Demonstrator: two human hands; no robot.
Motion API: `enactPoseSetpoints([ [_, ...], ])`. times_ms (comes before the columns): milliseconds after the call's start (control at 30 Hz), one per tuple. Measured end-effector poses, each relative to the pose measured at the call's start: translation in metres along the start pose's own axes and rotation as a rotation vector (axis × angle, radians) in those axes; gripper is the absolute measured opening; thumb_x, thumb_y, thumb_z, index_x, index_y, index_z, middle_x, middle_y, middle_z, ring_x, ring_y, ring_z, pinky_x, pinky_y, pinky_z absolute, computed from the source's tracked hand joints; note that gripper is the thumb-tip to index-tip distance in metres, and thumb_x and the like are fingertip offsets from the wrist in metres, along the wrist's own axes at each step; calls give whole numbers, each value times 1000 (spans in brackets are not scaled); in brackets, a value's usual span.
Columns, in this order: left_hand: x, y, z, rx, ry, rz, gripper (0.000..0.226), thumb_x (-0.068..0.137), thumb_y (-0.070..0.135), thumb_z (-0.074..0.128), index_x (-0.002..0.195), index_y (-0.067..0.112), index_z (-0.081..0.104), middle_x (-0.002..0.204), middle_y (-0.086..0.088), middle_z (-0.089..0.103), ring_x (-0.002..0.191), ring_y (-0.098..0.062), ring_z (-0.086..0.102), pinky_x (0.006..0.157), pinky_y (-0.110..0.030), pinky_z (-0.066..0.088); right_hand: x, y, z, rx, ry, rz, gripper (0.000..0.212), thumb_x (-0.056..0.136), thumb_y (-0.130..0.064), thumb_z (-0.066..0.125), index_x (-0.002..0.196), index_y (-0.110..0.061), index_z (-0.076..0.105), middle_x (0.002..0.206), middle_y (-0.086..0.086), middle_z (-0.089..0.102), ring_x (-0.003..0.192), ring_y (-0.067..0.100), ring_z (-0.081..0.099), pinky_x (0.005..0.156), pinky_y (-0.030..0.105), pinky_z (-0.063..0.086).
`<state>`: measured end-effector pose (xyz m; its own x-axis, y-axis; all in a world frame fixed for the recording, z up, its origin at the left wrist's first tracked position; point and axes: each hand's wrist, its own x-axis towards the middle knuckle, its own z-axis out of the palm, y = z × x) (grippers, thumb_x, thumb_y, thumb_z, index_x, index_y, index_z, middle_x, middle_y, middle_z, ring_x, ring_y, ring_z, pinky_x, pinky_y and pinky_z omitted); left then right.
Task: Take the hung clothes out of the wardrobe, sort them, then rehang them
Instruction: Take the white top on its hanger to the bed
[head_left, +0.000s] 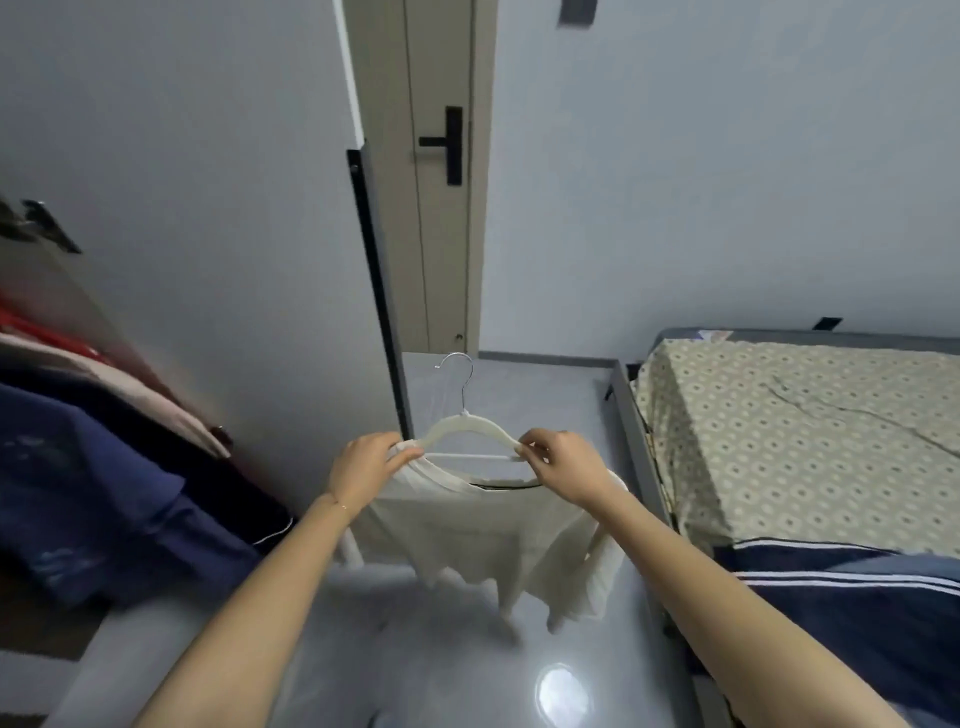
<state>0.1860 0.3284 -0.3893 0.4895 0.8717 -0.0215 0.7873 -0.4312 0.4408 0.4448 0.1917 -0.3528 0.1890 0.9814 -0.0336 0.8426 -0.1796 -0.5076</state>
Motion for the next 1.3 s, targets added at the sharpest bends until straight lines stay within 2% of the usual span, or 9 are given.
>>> enactPoseSetpoints([
  [133, 33, 77, 26, 32, -70, 196, 46, 95, 53, 54, 62, 26, 37, 62, 5, 47, 66, -22, 47, 56, -36, 25, -38, 62, -40, 10, 105, 141, 20, 98, -33, 53, 98, -22, 70, 74, -2, 68, 73, 21, 62, 64, 37, 48],
  [267, 68, 152, 61, -3, -122, 375, 40, 95, 52, 54, 73, 20, 51, 67, 4, 53, 69, -23, 53, 56, -35, 29, -82, 118, -72, 47, 209, 290, 16, 98, -33, 53, 95, -24, 67, 73, -5, 65, 72, 19, 60, 60, 33, 42],
  [333, 86, 190, 79, -28, -161, 458, 47, 93, 60, 50, 77, 16, 55, 70, 3, 55, 70, -23, 55, 58, -36, 35, -103, 141, -86, 56, 270, 370, 15, 97, -32, 54, 98, -24, 66, 76, -6, 65, 75, 19, 60, 61, 31, 37],
  [400, 103, 230, 97, -36, -183, 558, 57, 86, 70, 42, 76, 15, 55, 67, 4, 54, 70, -24, 55, 59, -38, 40, -124, 163, -99, 71, 332, 451, 14, 96, -31, 55, 99, -24, 67, 80, -3, 69, 77, 20, 61, 64, 33, 41],
  [567, 130, 338, 141, -58, -262, 772, 35, 94, 49, 59, 71, 24, 50, 62, 9, 47, 66, -18, 48, 56, -35, 29, -175, 207, -137, 82, 444, 654, 12, 96, -29, 55, 97, -23, 65, 65, -8, 59, 65, 15, 53, 56, 30, 35],
  [833, 142, 493, 203, -77, -458, 1138, 43, 95, 53, 54, 64, 28, 36, 59, 4, 46, 58, -15, 47, 56, -37, 32, -250, 259, -184, 66, 605, 959, 13, 94, -30, 53, 86, -32, 63, 71, -7, 67, 63, 10, 57, 56, 32, 42],
  [1000, 128, 577, 231, -109, -515, 1276, 46, 95, 53, 56, 63, 26, 38, 58, 4, 46, 60, -16, 48, 57, -37, 31, -292, 276, -208, 25, 728, 1097, 12, 95, -31, 53, 89, -32, 64, 73, -15, 68, 62, 6, 57, 55, 28, 40],
  [1167, 108, 655, 258, -194, -568, 1395, 54, 85, 70, 40, 69, 20, 51, 58, 4, 49, 60, -17, 50, 55, -36, 32, -337, 295, -231, -22, 835, 1194, 13, 96, -35, 52, 94, -33, 65, 77, -15, 70, 68, 8, 62, 62, 36, 51],
  [1300, 85, 714, 278, -218, -585, 1442, 39, 94, 55, 56, 68, 27, 48, 59, 7, 48, 63, -17, 50, 52, -32, 26, -374, 322, -254, -44, 881, 1249, 11, 95, -36, 53, 90, -35, 63, 76, -16, 68, 69, 6, 60, 66, 36, 51],
])
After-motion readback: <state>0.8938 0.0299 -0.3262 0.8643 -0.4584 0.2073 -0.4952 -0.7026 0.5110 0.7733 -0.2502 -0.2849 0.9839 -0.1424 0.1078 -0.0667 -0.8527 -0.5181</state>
